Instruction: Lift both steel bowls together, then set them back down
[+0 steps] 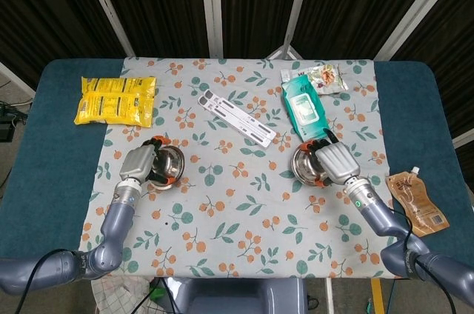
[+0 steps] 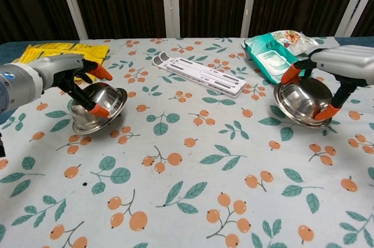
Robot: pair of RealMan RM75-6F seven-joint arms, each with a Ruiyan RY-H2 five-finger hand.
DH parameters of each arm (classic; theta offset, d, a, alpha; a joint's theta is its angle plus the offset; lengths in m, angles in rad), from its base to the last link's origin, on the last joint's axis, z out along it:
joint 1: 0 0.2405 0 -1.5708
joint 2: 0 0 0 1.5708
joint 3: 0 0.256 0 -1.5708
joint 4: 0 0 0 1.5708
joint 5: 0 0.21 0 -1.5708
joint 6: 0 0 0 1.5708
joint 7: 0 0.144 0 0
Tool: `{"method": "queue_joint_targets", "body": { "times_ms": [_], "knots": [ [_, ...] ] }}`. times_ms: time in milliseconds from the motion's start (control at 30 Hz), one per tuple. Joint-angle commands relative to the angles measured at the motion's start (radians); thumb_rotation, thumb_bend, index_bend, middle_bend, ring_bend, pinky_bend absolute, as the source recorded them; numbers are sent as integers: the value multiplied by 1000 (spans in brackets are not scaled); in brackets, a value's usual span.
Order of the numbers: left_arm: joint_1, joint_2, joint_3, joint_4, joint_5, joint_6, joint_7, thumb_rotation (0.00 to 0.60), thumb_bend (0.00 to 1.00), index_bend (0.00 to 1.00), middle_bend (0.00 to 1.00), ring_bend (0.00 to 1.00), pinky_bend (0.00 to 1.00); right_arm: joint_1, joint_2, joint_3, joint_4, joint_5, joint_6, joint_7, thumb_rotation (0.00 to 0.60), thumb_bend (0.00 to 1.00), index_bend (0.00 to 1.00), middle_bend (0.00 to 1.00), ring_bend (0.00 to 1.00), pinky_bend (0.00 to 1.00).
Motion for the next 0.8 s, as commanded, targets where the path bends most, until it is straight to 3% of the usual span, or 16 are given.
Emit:
{"method": "queue_joint_targets", "body": {
  "times_ms": [33,300,667,800],
  "knots": [
    [-3,-3,5,-2,9,-15,-10,600,0,137,19,22,209,5,6,-4,-14,31,-33,-38,600,101,303,255,281,2],
    [-10,28,13,-38,4,-69,-26,600,0,55,0,0,126,9,5,7,-73,112,-65,-123,600,99,196,75,150,0],
    [-2,90,8,-113,64,-56,-68,600,0,45,0,0,121,11,13,37,-144,232,-66,-216,600,52,109,14,102,0],
    [25,145,0,-154,121,-23,-102,600,0,51,0,0,121,-1,57,78,-165,270,-36,-180,600,47,108,14,101,0]
  ]
}}
